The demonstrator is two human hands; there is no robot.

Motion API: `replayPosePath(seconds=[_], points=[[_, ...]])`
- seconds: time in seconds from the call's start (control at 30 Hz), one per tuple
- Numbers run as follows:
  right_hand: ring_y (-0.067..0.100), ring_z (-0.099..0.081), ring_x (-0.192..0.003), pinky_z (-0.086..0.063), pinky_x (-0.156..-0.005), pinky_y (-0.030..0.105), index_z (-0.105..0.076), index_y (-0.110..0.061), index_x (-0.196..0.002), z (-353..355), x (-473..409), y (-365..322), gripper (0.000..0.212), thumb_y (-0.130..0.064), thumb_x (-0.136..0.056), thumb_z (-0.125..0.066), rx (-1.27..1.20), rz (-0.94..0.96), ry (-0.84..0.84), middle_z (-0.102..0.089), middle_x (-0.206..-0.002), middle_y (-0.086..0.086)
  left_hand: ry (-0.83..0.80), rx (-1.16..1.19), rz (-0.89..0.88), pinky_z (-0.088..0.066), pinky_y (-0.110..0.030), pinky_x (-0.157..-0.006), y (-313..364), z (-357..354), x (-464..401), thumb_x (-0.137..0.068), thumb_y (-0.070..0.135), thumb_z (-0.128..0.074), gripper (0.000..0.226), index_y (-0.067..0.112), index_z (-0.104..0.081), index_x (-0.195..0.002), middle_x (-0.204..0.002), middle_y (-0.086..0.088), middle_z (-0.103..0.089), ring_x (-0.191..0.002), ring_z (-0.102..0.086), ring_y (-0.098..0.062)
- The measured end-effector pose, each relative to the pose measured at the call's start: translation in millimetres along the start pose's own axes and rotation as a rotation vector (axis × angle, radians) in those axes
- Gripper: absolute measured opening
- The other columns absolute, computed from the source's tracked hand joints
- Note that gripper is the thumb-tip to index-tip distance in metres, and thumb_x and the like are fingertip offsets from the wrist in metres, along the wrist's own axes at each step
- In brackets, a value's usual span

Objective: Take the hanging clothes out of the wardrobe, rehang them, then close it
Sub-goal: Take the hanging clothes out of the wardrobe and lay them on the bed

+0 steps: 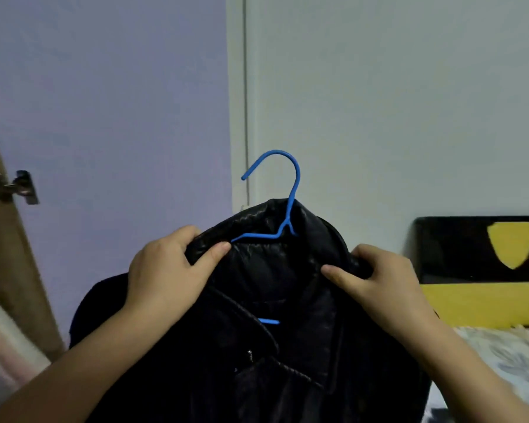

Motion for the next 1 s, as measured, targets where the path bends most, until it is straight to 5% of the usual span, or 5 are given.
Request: replayPosePath(seconds=[0.13, 0.4, 1.0], points=[[0.011, -0.035, -0.046, -0.025, -0.048, 0.032, -0.039, -0.017, -0.051, 35.5, 27.8, 31.3, 0.046, -0.043, -0.069, -0.072, 0.050, -0.080, 0.162, -0.036, -0.043, -0.003, -0.129, 0.114, -0.091, -0.037, -0.027, -0.053, 28.3, -40.8, 4.1, -0.075, 0.045, -0.066, 0.033, 0.013, -0.058, -0.066, -0.045, -0.001, -0.048, -0.052, -0.050, -0.018], [0.012, -0.042, -0.047, -0.028, -0.047, 0.030, -0.048, -0.018, -0.054, 120.6, 90.5, 75.2, 0.036, -0.040, -0.070, -0.071, 0.195, -0.221, 0.330, -0.046, -0.048, -0.002, -0.334, 0.342, -0.233, -0.035, -0.025, -0.049, 106.8, -117.5, 29.9, -0.074, 0.044, -0.067, 0.031, 0.018, -0.055, -0.064, -0.051, -0.003, -0.054, -0.054, -0.053, -0.016], [0.017, -0.047, -0.051, -0.031, -0.049, 0.032, -0.053, -0.015, -0.054, 357.0, 258.5, 172.5, 0.035, -0.039, -0.067, -0.074, 0.561, -0.550, 0.696, -0.049, -0.049, -0.001, -0.732, 0.736, -0.547, -0.029, -0.019, -0.047, 381.4, -246.0, 184.3, -0.078, 0.042, -0.066, 0.021, 0.027, -0.055, -0.067, -0.055, 0.007, -0.053, -0.055, -0.051, -0.004]])
Point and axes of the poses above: each hand's wrist, its own x-axis away from the middle knuckle, its own z-axis out of the back of the hand, y = z × x, the point moved 10 cm from there along -x, towards the middle knuckle
